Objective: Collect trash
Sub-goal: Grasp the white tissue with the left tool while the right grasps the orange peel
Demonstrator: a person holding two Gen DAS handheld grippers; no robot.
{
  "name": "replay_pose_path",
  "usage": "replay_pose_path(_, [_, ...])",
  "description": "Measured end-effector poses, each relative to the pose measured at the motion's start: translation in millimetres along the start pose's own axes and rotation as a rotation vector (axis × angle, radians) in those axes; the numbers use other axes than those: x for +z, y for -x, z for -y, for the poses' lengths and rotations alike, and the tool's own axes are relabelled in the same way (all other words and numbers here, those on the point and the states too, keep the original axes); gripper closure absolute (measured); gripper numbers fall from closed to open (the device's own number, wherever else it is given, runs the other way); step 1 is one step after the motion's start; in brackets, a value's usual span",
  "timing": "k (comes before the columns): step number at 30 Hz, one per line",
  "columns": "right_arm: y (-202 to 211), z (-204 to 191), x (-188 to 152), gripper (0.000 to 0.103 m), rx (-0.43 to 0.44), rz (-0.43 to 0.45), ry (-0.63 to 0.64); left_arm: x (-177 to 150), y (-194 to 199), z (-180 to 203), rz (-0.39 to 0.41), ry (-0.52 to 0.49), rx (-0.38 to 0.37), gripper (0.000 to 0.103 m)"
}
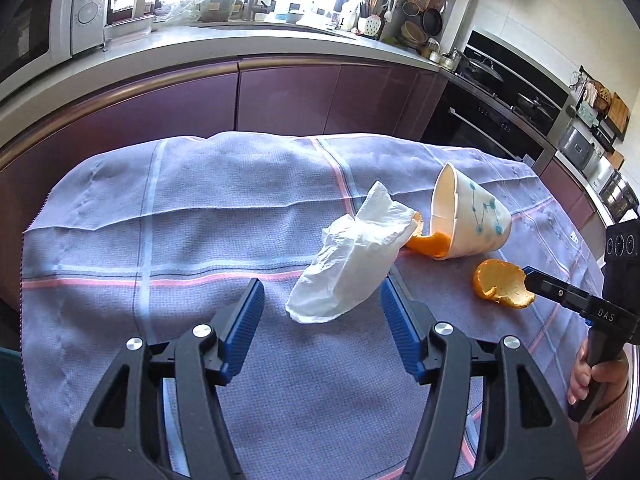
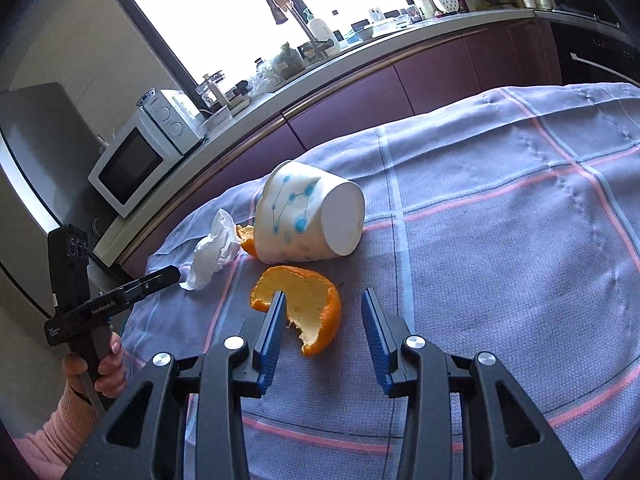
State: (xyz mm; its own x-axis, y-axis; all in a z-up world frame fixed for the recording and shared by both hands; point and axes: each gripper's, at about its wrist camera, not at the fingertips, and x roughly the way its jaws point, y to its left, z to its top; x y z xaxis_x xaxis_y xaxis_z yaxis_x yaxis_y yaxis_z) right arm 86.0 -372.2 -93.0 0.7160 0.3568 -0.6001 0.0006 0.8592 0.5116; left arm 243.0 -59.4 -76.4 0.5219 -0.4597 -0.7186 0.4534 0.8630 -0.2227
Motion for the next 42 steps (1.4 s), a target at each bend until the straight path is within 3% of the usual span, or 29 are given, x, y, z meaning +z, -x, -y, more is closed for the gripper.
replay_pose_path(6, [-3.9,-0.8,-0.3,0.065,0.008,-0.017,-0.001,7.6,-17.8,11.8,-0.025,-0.043,0.02,0.043])
replay_pose_path(10, [-5.7,0.0,-1.0,0.066,0.017,-0.027,-0.006,9.4,-27.3,17.0,-0.05,-0.065,0.02,0.049])
replay_pose_path(12, [-6.6,1.5,0.3,0.068,0.024,-0.029,-0.011,8.3,-32.0,19.6,-0.068,-0.082,0.024,0.059])
replay_pose_path(13, [-6.8,2.0,0.1,0.07,0.028,-0.032,-0.013,7.1,-34.5,20.6,-0.081,-0.084,0.013,0.07])
replay_pose_path(20, [-7.6,1.2,-0.7,0.09,0.035,-0.042,-0.006,1.2,-30.9,25.7,-0.077,-0.088,-0.019,0.092])
replay_pose_path(42, [0.5,-34.1,-6.5,0.093,0.117,-0.027,0.041,-35.0,56.8,13.0,0.045,-0.069,-0.036,0.096])
